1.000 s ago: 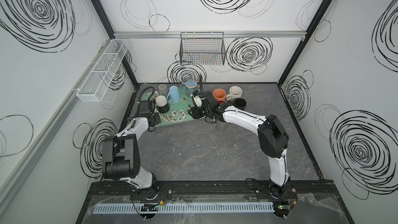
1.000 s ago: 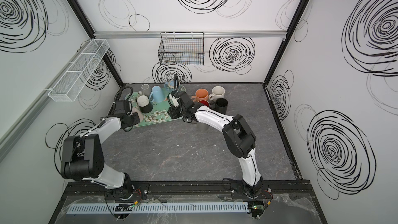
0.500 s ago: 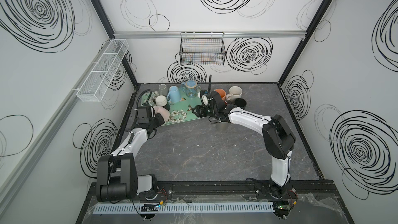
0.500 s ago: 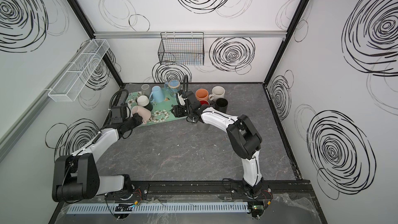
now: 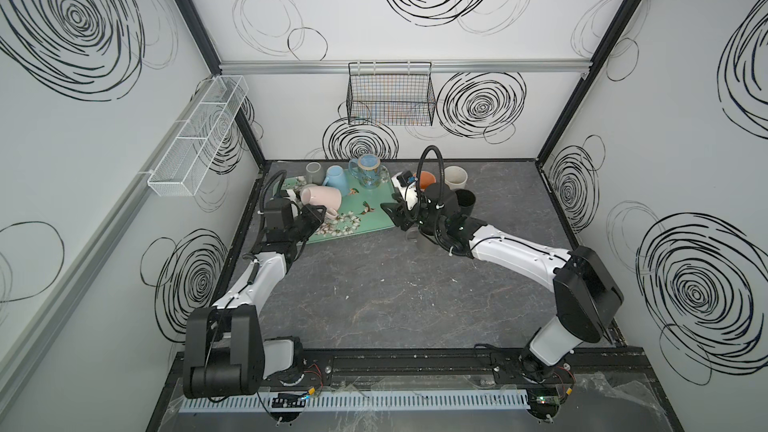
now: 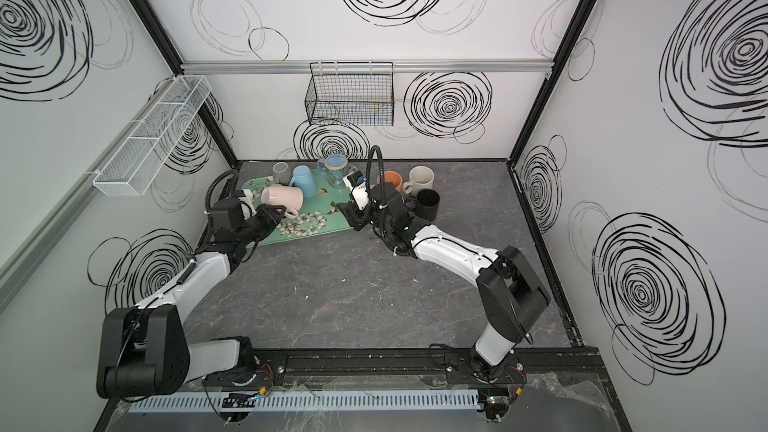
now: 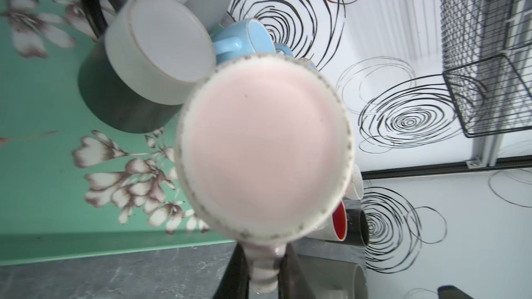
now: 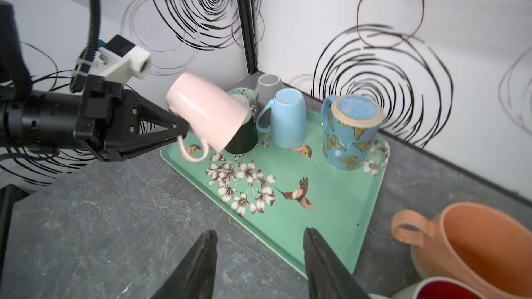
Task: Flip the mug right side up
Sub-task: 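Lift the pink mug off the tray with the left gripper while the right gripper approaches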
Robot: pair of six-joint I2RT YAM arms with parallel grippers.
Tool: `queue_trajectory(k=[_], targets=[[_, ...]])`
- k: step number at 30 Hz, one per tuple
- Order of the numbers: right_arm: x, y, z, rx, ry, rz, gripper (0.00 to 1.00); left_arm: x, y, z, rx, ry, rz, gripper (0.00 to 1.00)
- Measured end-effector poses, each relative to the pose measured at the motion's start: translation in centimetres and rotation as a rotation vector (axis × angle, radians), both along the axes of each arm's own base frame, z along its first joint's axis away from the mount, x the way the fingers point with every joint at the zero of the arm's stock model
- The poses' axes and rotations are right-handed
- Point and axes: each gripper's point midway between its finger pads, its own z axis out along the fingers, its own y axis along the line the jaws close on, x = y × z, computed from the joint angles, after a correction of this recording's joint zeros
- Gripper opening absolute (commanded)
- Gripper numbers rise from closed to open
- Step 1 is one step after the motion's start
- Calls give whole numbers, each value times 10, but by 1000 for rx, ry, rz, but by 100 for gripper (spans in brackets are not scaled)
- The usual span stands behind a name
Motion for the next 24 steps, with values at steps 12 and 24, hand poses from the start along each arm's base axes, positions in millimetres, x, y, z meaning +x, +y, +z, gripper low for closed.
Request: queue_trajectory(k=[12,24], targets=[[-28,28,-20,-192,-511,184,54,-2,-53,26,-234,40,-40,0],[-28,44,-14,-240,-795,183,52,-9,-76,62,-374,37,-52,0]])
